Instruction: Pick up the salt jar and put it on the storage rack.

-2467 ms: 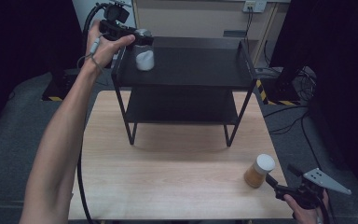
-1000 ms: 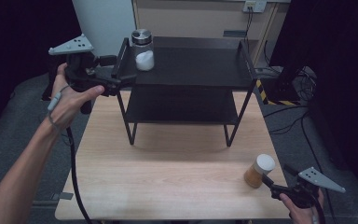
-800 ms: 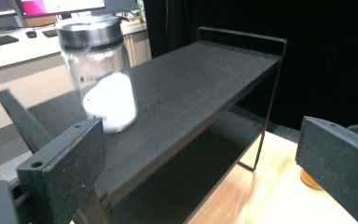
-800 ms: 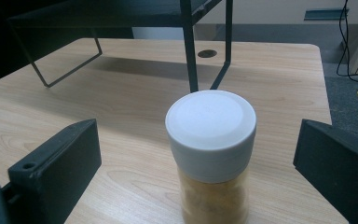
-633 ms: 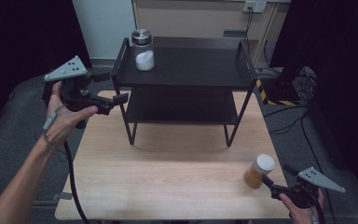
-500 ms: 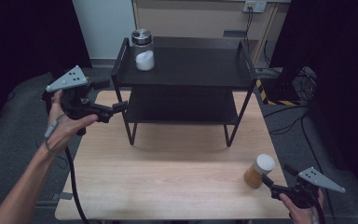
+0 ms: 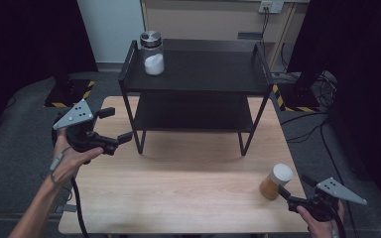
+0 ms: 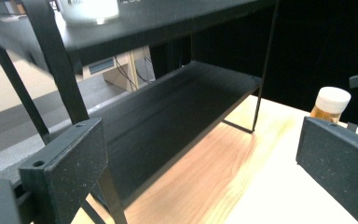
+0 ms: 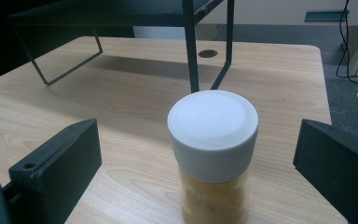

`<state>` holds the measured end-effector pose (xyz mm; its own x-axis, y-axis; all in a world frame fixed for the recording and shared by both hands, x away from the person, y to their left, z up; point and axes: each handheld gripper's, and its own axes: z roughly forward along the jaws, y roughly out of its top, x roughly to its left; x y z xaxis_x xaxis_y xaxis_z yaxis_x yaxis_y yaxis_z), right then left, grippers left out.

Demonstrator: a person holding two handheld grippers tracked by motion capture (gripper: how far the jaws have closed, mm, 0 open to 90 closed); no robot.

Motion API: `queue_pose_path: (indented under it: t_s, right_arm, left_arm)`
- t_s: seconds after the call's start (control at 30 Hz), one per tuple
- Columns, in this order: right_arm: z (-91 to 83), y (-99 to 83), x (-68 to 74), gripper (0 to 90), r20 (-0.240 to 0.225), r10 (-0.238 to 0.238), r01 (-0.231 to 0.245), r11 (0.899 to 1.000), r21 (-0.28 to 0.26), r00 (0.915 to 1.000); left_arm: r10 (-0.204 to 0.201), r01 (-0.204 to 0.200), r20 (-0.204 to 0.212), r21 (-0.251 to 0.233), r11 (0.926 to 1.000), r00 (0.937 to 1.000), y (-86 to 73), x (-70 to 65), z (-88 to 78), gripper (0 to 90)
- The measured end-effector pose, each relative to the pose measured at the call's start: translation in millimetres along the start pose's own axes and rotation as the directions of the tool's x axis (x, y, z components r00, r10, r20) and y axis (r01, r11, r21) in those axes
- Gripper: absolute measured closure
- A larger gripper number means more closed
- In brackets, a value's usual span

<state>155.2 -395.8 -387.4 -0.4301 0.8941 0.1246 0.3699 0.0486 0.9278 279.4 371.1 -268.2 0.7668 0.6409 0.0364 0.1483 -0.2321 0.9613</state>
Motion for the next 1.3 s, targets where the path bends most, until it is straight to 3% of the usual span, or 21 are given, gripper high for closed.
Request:
queue_pose_path:
  t_s: [0.1,0.3,0.57,0.87,1.07,1.3]
  right_arm:
    - [-0.4,-0.1,-0.2,1.3,-0.001,-0.001,0.001,1.000,0.000,1.0000]
    - [-0.9,-0.1,-0.2,1.4,0.000,0.000,0.000,1.000,0.003,1.0000]
    - [-1.1,0.0,0.2,1.4,-0.001,-0.002,0.002,1.000,0.001,1.0000]
    - [-1.2,0.3,0.3,1.4,-0.002,-0.002,0.002,1.000,0.003,1.0000]
    - [-0.4,0.5,1.0,1.3,-0.003,-0.004,0.004,1.000,0.006,1.0000]
    - [0.4,0.7,1.6,1.3,-0.006,-0.010,0.010,1.000,0.006,0.9999]
  left_arm:
    - [-0.013,0.013,-0.003,0.010,0.9999,0.9999,-10.9,-1.1,1.5,0.7]
    - [-0.003,0.004,-0.031,0.045,0.9990,0.9995,-27.6,-6.5,3.6,0.8]
    - [-0.038,0.041,-0.066,0.052,0.9978,0.9971,-61.6,-12.3,2.4,1.4]
    - [-0.112,0.114,-0.092,0.013,0.9934,0.9894,-96.5,-17.1,-2.9,1.5]
    - [-0.092,0.097,-0.139,0.030,0.9948,0.9860,-106.0,-27.4,-8.0,1.3]
    - [-0.098,0.105,-0.159,0.038,0.9937,0.9824,-118.3,-35.3,-13.2,1.2]
